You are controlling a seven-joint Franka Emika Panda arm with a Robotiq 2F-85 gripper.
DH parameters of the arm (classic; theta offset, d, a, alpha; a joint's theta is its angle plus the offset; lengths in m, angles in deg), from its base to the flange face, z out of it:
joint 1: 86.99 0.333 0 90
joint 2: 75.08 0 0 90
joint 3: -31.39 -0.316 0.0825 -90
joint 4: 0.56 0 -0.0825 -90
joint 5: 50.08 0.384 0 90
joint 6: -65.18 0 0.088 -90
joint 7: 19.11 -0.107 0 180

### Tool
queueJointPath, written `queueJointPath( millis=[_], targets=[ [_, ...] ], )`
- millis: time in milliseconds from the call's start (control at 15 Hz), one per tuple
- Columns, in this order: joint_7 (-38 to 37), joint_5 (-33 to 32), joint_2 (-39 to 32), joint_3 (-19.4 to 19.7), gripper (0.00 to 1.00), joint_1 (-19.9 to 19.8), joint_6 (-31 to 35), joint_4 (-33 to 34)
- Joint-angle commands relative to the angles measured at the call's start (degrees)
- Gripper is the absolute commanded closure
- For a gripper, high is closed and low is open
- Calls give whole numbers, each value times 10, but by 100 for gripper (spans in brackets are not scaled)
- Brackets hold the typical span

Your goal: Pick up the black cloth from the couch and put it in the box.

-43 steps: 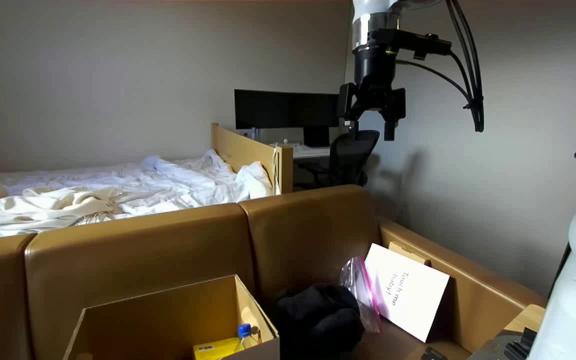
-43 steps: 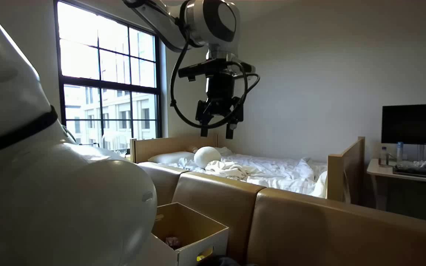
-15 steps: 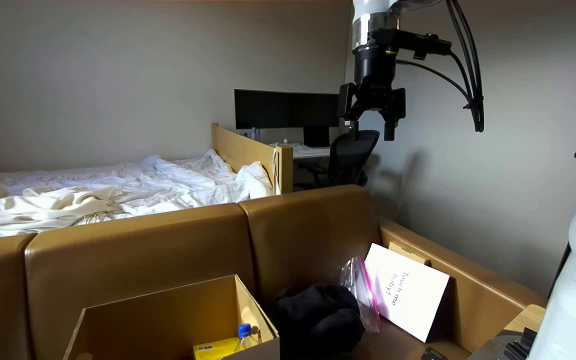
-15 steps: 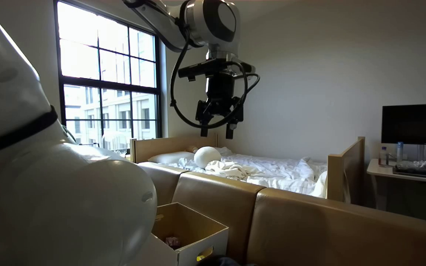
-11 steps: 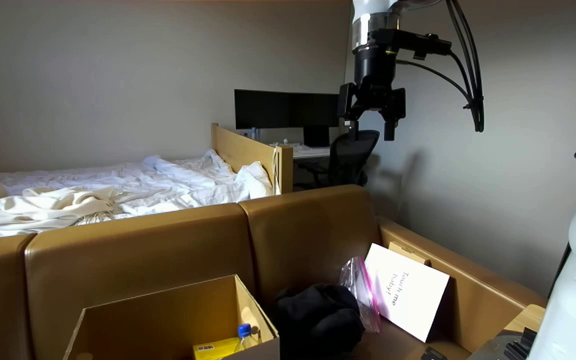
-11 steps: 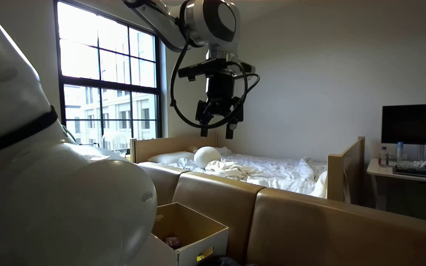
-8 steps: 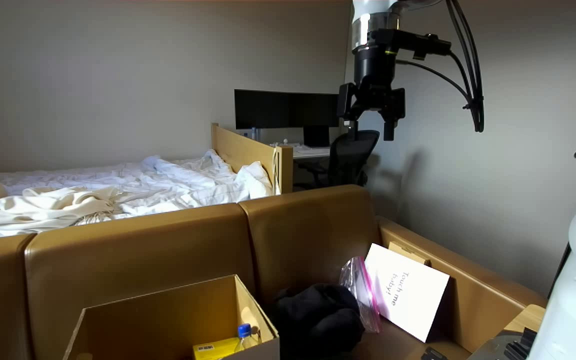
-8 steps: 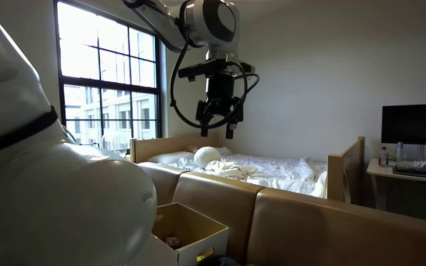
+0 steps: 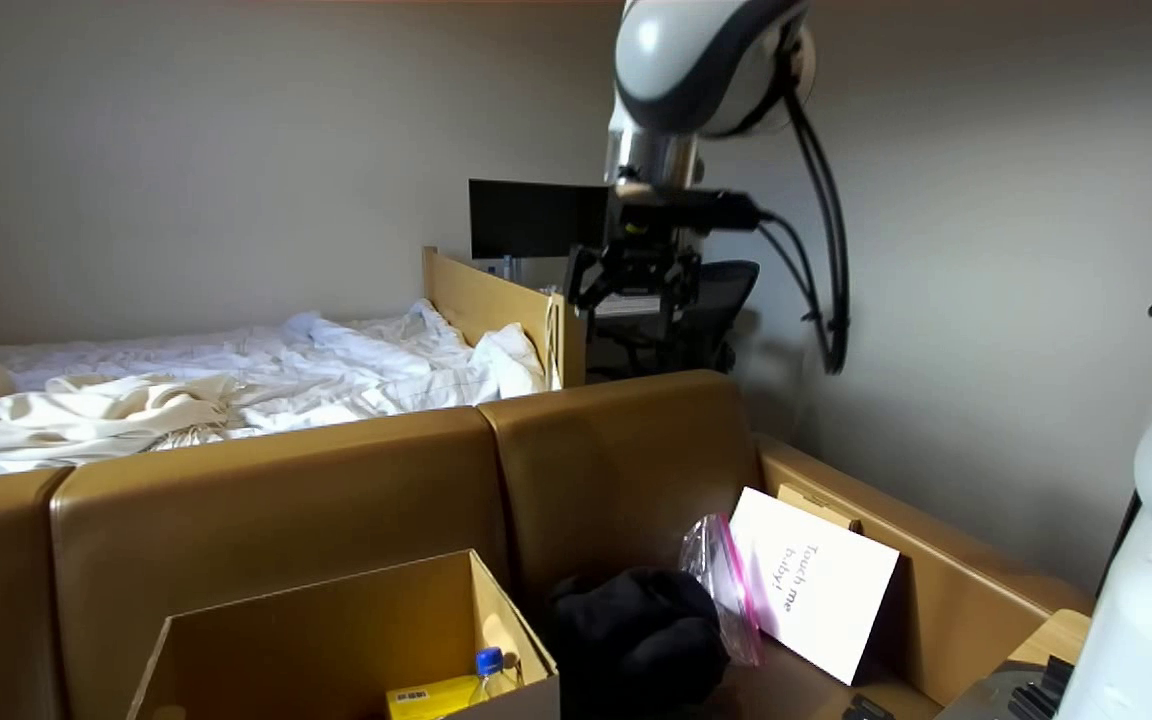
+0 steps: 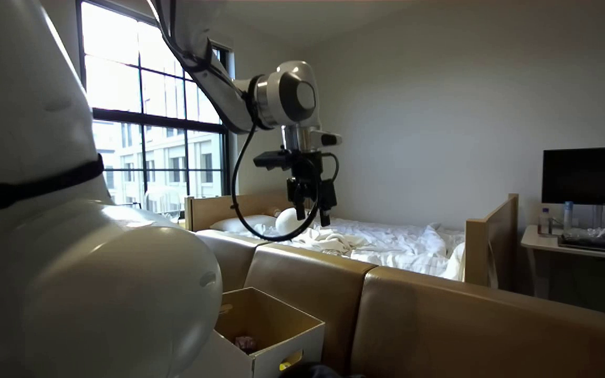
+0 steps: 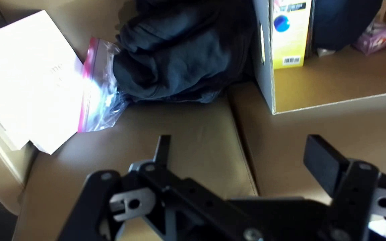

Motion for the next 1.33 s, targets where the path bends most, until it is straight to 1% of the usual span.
queueJointPath(
  millis=[0,200,267,333,467,667,733,867,1000,1067,1133,1267],
  targets=[
    [-121,-54,-121,-9,0,-31,73,15],
    [-206,-75,-195,23,0,-27,97,25],
    [-219,-60,-215,36,0,-18,84,36],
    [-176,-57,-177,43,0,-3,84,13],
    [-192,-56,-213,57,0,-1,84,29],
    [-198,-55,-222,59,0,2,84,39],
    [-210,-46,-230,56,0,9,87,42],
    [-268,-42,-266,60,0,26,120,48],
    [-304,-36,-315,75,0,32,158,59],
    [-288,4,-335,77,0,31,177,62],
    [-320,-2,-352,88,0,38,210,61],
    [-318,48,-405,97,0,39,281,68]
  ],
)
